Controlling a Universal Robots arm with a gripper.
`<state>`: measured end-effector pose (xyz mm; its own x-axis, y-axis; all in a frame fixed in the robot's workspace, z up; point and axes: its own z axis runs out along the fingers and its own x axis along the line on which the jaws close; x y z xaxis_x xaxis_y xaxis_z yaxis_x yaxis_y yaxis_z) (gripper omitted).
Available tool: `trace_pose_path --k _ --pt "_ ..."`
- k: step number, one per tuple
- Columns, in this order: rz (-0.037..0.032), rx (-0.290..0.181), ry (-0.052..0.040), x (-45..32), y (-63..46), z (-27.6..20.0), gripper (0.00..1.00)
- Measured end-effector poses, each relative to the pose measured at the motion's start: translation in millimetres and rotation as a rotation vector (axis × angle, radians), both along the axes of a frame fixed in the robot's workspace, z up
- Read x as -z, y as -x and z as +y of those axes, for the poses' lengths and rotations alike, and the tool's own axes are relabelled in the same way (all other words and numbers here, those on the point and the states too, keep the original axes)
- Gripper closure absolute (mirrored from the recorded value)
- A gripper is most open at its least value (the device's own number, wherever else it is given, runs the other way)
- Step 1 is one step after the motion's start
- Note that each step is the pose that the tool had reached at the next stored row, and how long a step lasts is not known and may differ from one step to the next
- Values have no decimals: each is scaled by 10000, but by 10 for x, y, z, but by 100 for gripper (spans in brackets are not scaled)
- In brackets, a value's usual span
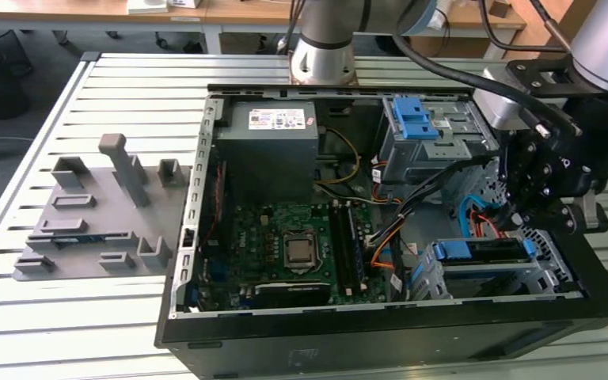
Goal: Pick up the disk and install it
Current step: 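Insert the second disk wire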
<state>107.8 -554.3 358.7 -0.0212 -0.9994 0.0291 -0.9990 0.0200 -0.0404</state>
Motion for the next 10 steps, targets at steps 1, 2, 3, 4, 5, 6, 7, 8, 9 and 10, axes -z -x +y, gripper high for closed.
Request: trace_pose_path --k 1,2,3,4,5,6,7,8,9,10 --pt "108 0 0 -5 0 0 89" --pt "190 0 1 -8 0 2 89" --pt "234 -1 0 -10 0 4 89" --pt "258 0 2 -16 0 4 89" --pt "277 1 1 -22 1 7 89" --pt "285 1 -2 -29 0 15 89" --pt "294 1 2 -44 0 23 89" --pt "307 0 3 -62 0 30 89" --pt "321 1 0 -77 0 40 89" --pt "338 0 -2 -89 0 53 89"
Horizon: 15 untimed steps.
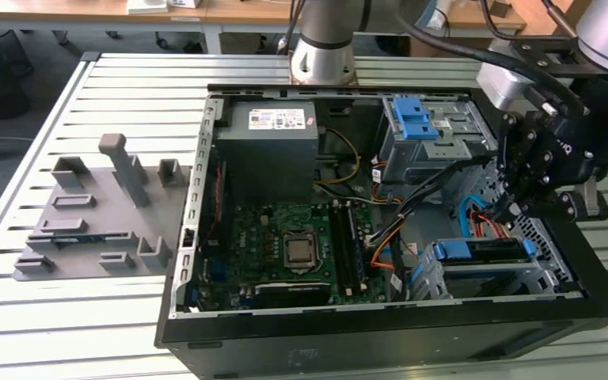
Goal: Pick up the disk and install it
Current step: 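Insert the second disk wire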
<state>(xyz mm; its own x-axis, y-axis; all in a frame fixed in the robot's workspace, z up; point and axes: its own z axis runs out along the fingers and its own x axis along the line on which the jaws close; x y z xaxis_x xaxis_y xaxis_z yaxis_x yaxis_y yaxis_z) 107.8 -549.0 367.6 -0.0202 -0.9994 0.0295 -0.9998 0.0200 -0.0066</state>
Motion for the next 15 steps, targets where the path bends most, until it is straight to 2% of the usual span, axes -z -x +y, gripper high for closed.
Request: trace_pose_path --k 2,4,6,9,11,15 --pt "35 0 2 -15 0 25 89" --pt "129 -1 1 -37 0 63 89" --pt "168 1 2 -48 0 89 89" --pt "170 -1 19 -47 -1 159 89" --pt "170 0 58 -46 0 170 89" --pt "170 1 79 -47 0 171 89"
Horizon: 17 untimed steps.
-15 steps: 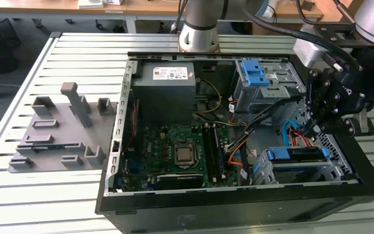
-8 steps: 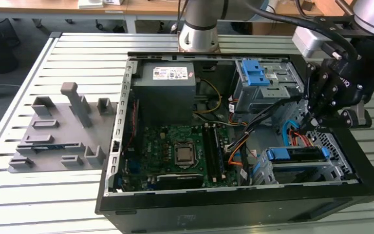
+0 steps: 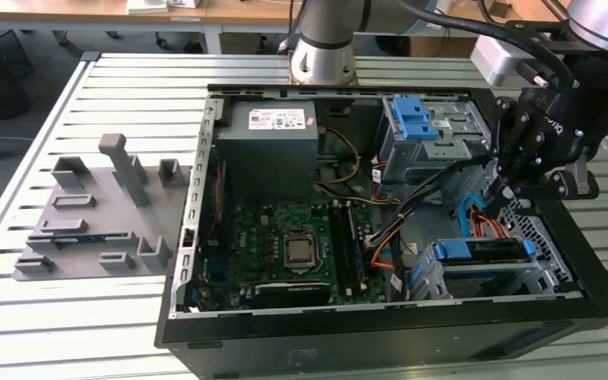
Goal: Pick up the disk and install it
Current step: 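Insert the second disk wire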
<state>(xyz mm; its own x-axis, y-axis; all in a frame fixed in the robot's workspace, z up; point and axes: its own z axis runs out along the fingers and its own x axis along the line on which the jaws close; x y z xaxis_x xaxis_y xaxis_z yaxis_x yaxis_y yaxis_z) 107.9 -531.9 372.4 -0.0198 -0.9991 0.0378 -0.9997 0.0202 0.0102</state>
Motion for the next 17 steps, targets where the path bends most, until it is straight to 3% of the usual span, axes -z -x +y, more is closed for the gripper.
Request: trace_pose_path --k 3,4,9,10,17 --pt "2 0 59 3 -1 9 89" --pt "1 -2 72 7 -1 11 82" --pt "1 -3 107 35 -1 22 81" --pt "1 -2 112 43 -1 23 75" --pt "1 -2 126 99 -2 24 75"
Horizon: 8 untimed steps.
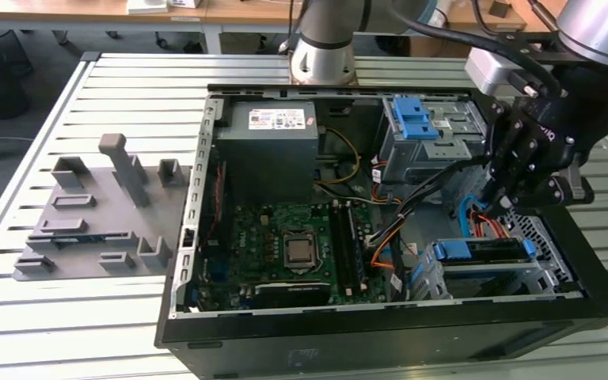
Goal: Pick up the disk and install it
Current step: 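Insert the second disk wire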
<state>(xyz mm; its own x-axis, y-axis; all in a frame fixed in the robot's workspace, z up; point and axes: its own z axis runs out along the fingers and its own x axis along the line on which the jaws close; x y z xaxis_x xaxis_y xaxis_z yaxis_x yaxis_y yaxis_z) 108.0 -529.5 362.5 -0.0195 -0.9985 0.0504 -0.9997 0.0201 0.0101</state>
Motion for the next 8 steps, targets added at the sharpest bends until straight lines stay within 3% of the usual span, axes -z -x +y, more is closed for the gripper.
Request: trace_pose_path --k 8 --pt "0 0 6 21 0 0 75"
